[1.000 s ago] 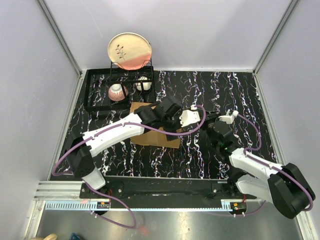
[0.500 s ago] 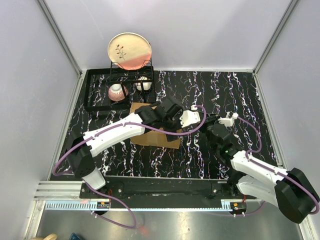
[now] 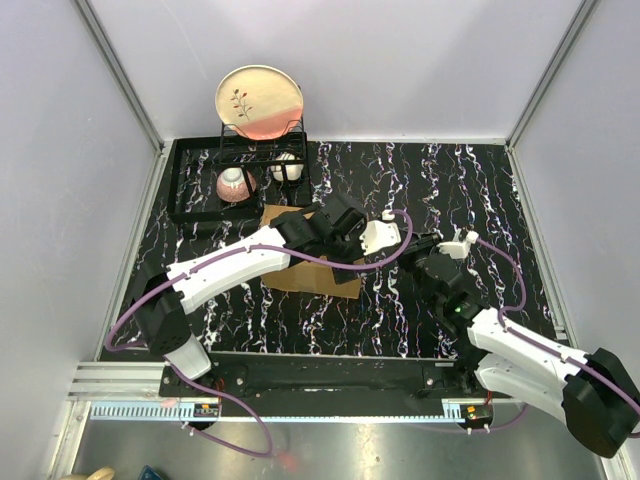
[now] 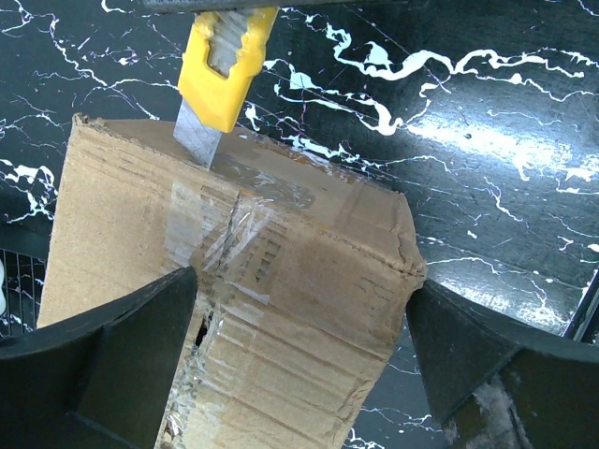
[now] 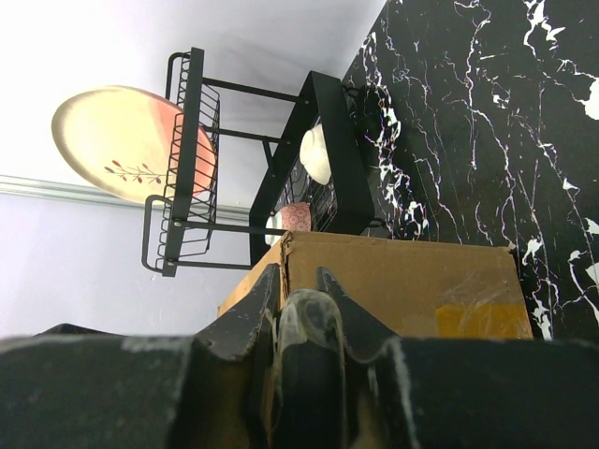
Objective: Unpack the express box
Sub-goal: Cut the express box at the center of the board.
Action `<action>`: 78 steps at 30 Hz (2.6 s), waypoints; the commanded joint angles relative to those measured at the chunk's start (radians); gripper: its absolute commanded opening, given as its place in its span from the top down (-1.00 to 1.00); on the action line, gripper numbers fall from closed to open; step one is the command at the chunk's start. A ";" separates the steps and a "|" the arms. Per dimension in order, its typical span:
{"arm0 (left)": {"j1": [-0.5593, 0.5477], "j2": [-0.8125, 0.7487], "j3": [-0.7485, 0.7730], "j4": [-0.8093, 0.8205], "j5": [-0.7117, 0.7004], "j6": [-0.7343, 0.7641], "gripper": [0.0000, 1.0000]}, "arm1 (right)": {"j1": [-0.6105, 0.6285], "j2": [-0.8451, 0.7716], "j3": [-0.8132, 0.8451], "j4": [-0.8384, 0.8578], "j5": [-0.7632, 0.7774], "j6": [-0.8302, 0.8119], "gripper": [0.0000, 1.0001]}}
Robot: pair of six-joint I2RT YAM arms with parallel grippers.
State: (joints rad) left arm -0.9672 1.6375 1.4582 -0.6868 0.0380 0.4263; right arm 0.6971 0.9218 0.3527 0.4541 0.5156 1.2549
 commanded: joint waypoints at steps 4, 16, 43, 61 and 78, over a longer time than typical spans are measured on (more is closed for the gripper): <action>0.051 0.050 0.028 0.145 -0.147 -0.044 -0.98 | 0.078 -0.034 -0.014 -0.005 -0.212 0.020 1.00; 0.055 0.059 0.033 0.147 -0.142 -0.060 -0.98 | 0.088 -0.074 -0.023 -0.057 -0.233 0.046 1.00; 0.073 0.073 0.050 0.144 -0.144 -0.086 -0.98 | 0.154 -0.106 0.017 -0.157 -0.275 0.063 1.00; 0.078 0.079 0.048 0.147 -0.150 -0.098 -0.98 | 0.183 -0.241 -0.024 -0.261 -0.276 0.078 1.00; 0.084 -0.002 -0.015 0.092 -0.055 -0.090 -0.98 | 0.186 -0.468 -0.035 -0.544 -0.219 0.029 1.00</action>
State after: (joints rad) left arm -0.8902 1.6962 1.4700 -0.5453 -0.0711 0.3470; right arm 0.8753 0.4877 0.3153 -0.0044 0.2768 1.3193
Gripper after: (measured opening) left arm 0.987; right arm 0.157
